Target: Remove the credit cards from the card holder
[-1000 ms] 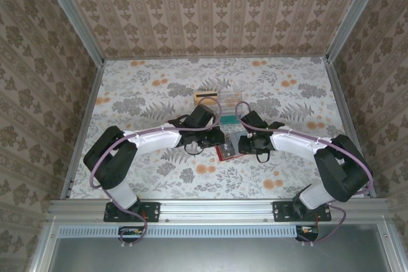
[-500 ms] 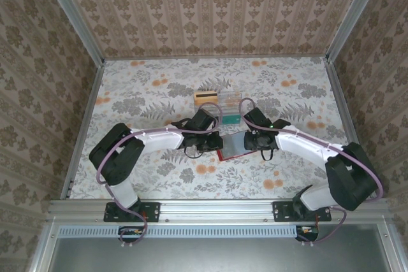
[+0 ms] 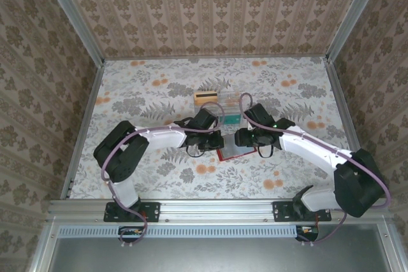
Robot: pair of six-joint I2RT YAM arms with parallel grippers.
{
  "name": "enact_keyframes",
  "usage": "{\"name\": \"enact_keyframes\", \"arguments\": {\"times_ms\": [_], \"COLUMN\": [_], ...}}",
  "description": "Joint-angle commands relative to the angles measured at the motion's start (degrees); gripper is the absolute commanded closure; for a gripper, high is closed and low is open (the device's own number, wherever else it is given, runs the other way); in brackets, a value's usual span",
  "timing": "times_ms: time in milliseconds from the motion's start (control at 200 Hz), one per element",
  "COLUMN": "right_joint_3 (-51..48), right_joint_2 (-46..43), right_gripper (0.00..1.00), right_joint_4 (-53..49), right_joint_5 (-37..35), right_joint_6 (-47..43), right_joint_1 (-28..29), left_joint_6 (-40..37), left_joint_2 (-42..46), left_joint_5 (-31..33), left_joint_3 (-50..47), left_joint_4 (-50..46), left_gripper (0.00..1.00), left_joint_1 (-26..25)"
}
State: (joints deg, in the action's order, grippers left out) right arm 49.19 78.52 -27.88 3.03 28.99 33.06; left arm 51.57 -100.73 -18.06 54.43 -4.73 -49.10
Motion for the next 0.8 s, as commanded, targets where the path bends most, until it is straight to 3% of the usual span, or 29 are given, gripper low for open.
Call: {"name": "enact_keyframes", "arguments": {"times_ms": [0,285,795], "right_joint_3": [4.2,11.0,14.5], "right_joint_2": [4.6,15.1,24.0], "right_gripper": [0.48,0.45,0.38], "right_joint_4": [-0.6,-5.7,-8.3], "right_joint_5": [2.9,0.2,-2.7], "right_joint_6": [-2.4,-4.3,-6.3], "right_joint_1": [2.2,6.1,8.8], "left_joint_6": [0.1,2.1,2.4], "left_joint_2": [4.5,11.3,12.5], "left_joint_5": [3.3,6.2,6.0], "left_joint_3": [-2.5,-8.5,-10.0], "left_joint_4": [-2.3,-2.5,-1.9], "left_gripper": [0.90,0.88,0.88], "left_joint_1": [1.3,3.1,3.4]}}
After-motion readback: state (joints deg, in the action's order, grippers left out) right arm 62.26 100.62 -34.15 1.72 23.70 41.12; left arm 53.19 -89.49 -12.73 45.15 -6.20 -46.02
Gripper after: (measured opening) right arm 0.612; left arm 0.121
